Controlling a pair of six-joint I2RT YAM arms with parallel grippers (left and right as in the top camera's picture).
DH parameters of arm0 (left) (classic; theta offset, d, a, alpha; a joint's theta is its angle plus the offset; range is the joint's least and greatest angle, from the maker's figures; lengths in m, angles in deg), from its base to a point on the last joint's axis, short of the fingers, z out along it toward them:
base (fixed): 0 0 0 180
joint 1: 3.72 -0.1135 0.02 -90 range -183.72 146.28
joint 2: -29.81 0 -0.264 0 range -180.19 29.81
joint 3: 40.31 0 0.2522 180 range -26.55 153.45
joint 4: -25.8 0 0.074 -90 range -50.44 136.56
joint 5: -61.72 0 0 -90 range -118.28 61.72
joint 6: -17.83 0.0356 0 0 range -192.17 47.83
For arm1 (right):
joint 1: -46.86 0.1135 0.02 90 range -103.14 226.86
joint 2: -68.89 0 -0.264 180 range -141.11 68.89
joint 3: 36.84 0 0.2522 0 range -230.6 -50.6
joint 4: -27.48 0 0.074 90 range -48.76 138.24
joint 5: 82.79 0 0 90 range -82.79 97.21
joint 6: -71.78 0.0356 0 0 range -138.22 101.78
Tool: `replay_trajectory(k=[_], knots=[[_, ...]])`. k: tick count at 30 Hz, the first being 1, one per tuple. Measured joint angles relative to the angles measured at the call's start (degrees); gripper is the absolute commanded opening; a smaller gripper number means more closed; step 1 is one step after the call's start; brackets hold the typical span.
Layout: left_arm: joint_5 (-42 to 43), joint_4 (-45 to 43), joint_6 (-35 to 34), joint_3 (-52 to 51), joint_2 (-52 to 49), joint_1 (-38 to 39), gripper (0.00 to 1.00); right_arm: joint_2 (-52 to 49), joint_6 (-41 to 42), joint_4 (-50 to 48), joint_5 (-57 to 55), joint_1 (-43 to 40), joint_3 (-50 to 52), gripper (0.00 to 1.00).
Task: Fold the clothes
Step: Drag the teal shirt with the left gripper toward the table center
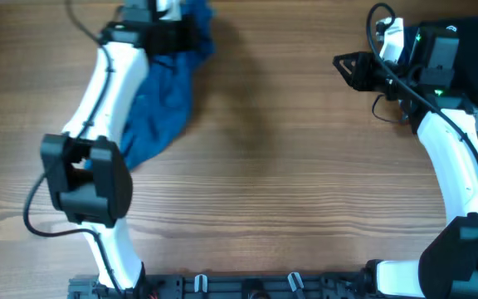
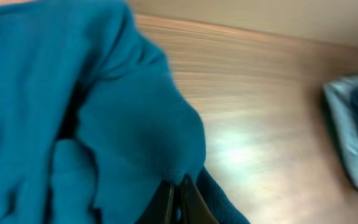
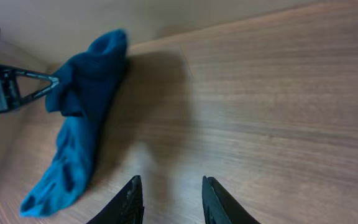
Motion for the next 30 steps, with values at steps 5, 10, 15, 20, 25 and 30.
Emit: replay_trajectory(k=[5,10,15,20,25,30], knots=[[0.81,0.22,-0.31,0.09,0.26,8.26,0.92,0.0,0.0,1.77,-0.2,-3.67,0.0,0.31],[0.28,6.82,-0.39,0.22,0.57,10.1,1.0,0.0,-0.17,3.1,-0.28,-5.86,0.0,0.33],[-5.07,27.47,-0.42,0.37,5.53,3.82,1.0,0.37,-1.99,6.67,-0.44,-5.84,0.0,0.39],[-14.53,35.17,-4.42,-2.75,8.76,1.18,1.0,0.42,-5.09,9.4,-0.46,-5.79,0.0,0.39],[-21.09,23.71,-12.41,-16.02,8.7,1.27,0.98,0.42,-6.56,9.55,-0.46,-5.79,0.0,0.38],[-21.75,9.97,-16.33,-26.1,8.7,1.27,0.87,0.42,-6.69,9.57,-0.48,-5.79,0.0,0.39]])
